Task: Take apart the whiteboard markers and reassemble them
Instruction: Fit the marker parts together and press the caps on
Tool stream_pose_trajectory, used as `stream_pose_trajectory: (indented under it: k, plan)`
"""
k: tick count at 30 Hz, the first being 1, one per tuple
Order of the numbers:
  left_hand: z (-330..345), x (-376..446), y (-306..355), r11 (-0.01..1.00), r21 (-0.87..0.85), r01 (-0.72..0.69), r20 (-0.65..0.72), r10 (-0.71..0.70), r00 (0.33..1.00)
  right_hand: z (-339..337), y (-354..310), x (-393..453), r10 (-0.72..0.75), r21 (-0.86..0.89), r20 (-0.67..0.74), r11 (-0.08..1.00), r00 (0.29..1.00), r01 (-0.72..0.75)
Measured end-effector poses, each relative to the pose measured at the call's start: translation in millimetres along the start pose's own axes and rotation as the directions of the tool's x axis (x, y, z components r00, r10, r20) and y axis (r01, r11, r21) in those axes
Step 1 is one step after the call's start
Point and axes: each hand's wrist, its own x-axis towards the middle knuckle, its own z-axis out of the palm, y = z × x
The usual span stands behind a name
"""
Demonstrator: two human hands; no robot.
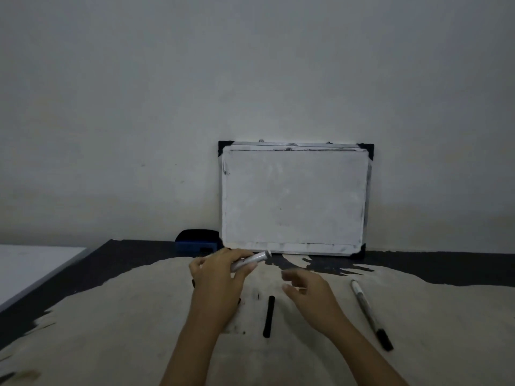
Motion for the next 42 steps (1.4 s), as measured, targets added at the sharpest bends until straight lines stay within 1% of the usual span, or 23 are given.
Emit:
stream_pose_trajectory:
  k: [1, 3, 7, 12, 17, 19, 21, 22, 23, 24, 25, 26, 27, 28, 29, 30, 31, 32, 34, 36, 37, 39, 42]
  plan:
    - [0, 0, -3, 1.0, 0.011, 0.014, 0.006, -0.014, 1.0, 6, 2, 8, 0.009, -0.07, 0.005, 0.998, 1.0, -0.009]
    - [-1, 0, -8, 0.999, 0.032, 0.032, 0.017, -0.033, 0.999, 18, 3, 24, 0.023, -0.155, 0.048, 0.988, 0.999, -0.016]
    - [-3, 0, -13, 0.998, 0.038, 0.055, 0.008, -0.055, 0.998, 38, -1, 46, 0.06, -0.337, 0.195, 0.941, 0.979, 0.01]
    - [-2, 1, -18, 0.996, 0.057, 0.072, 0.002, -0.072, 0.997, 48, -2, 52, 0.054, -0.428, 0.217, 0.902, 0.975, 0.046]
    - [3, 1, -20, 0.991, 0.097, 0.087, 0.04, -0.091, 0.995, 49, 3, 54, 0.062, -0.418, 0.241, 0.907, 0.968, 0.046]
    - [3, 0, -20, 0.991, 0.099, 0.089, 0.043, -0.094, 0.995, 47, 3, 53, 0.059, -0.38, 0.231, 0.924, 0.971, 0.035]
    - [3, 0, -20, 0.992, 0.093, 0.089, 0.046, -0.094, 0.995, 40, 2, 49, 0.076, -0.267, 0.179, 0.963, 0.981, -0.026]
    - [2, 0, -20, 0.992, 0.088, 0.09, 0.049, -0.094, 0.994, 34, 2, 47, 0.086, -0.164, 0.14, 0.984, 0.986, -0.062]
    - [2, 0, -19, 0.993, 0.081, 0.092, 0.052, -0.096, 0.994, 26, 2, 43, 0.1, -0.027, 0.094, 0.995, 0.99, -0.098]
    - [2, 0, -18, 0.993, 0.072, 0.093, 0.056, -0.097, 0.994, 18, 2, 39, 0.139, 0.147, 0.061, 0.978, 0.988, -0.146]
    - [3, 0, -17, 0.994, 0.063, 0.092, 0.062, -0.095, 0.994, 9, 1, 35, 0.197, 0.353, 0.057, 0.913, 0.979, -0.204]
    - [4, 0, -16, 0.994, 0.057, 0.088, 0.071, -0.092, 0.993, 2, -1, 32, 0.262, 0.561, 0.088, 0.784, 0.961, -0.265]
    - [4, -1, -14, 0.995, 0.055, 0.081, 0.08, -0.086, 0.993, -6, -4, 27, 0.308, 0.726, 0.14, 0.615, 0.941, -0.309]
    - [5, -1, -11, 0.996, 0.053, 0.073, 0.089, -0.078, 0.993, -13, -8, 23, 0.329, 0.824, 0.19, 0.459, 0.925, -0.333]
    - [5, -1, -9, 0.997, 0.051, 0.061, 0.097, -0.066, 0.993, -20, -13, 18, 0.333, 0.868, 0.229, 0.356, 0.915, -0.346]
    - [6, -2, -6, 0.998, 0.048, 0.046, 0.106, -0.051, 0.993, -27, -17, 14, 0.328, 0.883, 0.252, 0.306, 0.91, -0.355]
    - [6, -2, -2, 0.999, 0.044, 0.032, 0.114, -0.037, 0.993, -34, -23, 9, 0.321, 0.881, 0.266, 0.302, 0.909, -0.365]
    - [5, -3, 1, 0.999, 0.033, 0.022, 0.121, -0.026, 0.992, -40, -26, 4, 0.313, 0.863, 0.272, 0.34, 0.91, -0.375]
    - [4, -2, 7, 1.0, -0.017, 0.001, 0.124, 0.001, 0.992, -49, -31, -3, 0.271, 0.784, 0.258, 0.502, 0.927, -0.365]
    - [1, -2, 13, 0.997, -0.077, -0.017, 0.119, 0.027, 0.993, -56, -35, -8, 0.196, 0.677, 0.2, 0.68, 0.96, -0.28]
    - [-1, -2, 15, 0.995, -0.095, -0.028, 0.119, 0.039, 0.992, -59, -37, -9, 0.156, 0.638, 0.166, 0.735, 0.974, -0.227]
    - [-5, -1, 19, 0.992, -0.117, -0.045, 0.136, 0.061, 0.989, -63, -43, -10, 0.096, 0.608, 0.113, 0.78, 0.989, -0.145]
    - [-10, 0, 21, 0.988, -0.14, -0.058, 0.146, 0.079, 0.986, -64, -48, -12, 0.063, 0.611, 0.076, 0.786, 0.995, -0.097]
